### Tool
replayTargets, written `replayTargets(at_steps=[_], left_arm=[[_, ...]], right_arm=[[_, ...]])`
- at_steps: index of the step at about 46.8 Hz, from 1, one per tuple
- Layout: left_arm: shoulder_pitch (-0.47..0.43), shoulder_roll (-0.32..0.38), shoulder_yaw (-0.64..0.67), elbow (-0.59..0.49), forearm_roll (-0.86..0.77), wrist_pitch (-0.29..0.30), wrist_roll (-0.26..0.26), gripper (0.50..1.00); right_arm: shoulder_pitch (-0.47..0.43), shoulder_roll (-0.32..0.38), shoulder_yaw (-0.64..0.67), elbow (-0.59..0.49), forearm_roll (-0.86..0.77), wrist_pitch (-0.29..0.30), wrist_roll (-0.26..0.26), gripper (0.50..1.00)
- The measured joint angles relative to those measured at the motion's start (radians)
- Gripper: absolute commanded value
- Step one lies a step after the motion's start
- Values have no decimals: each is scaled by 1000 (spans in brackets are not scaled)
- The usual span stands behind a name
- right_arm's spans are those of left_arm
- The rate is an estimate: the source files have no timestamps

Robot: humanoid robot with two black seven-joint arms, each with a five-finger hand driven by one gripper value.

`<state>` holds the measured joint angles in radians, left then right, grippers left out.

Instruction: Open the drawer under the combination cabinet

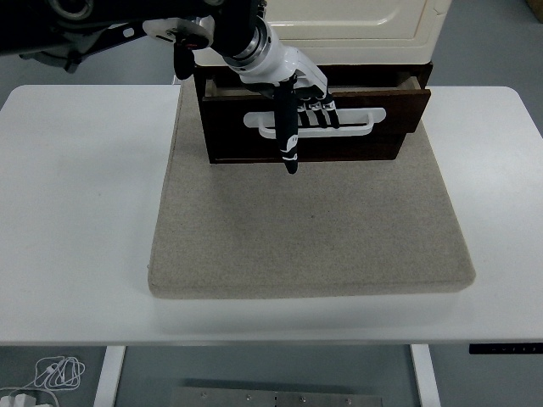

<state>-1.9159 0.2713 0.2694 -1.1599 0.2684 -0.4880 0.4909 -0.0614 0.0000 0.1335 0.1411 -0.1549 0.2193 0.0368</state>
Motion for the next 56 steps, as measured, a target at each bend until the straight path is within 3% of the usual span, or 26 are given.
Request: replayTargets(at_steps=[31, 56], left_arm=[[5, 2, 1, 1, 3, 15, -2, 1000], [5, 7, -29, -7, -1, -49, -1, 1000]], right_arm=[[0, 0, 0, 0, 0, 0, 0, 926], [0, 0, 0, 0, 0, 0, 0, 926]])
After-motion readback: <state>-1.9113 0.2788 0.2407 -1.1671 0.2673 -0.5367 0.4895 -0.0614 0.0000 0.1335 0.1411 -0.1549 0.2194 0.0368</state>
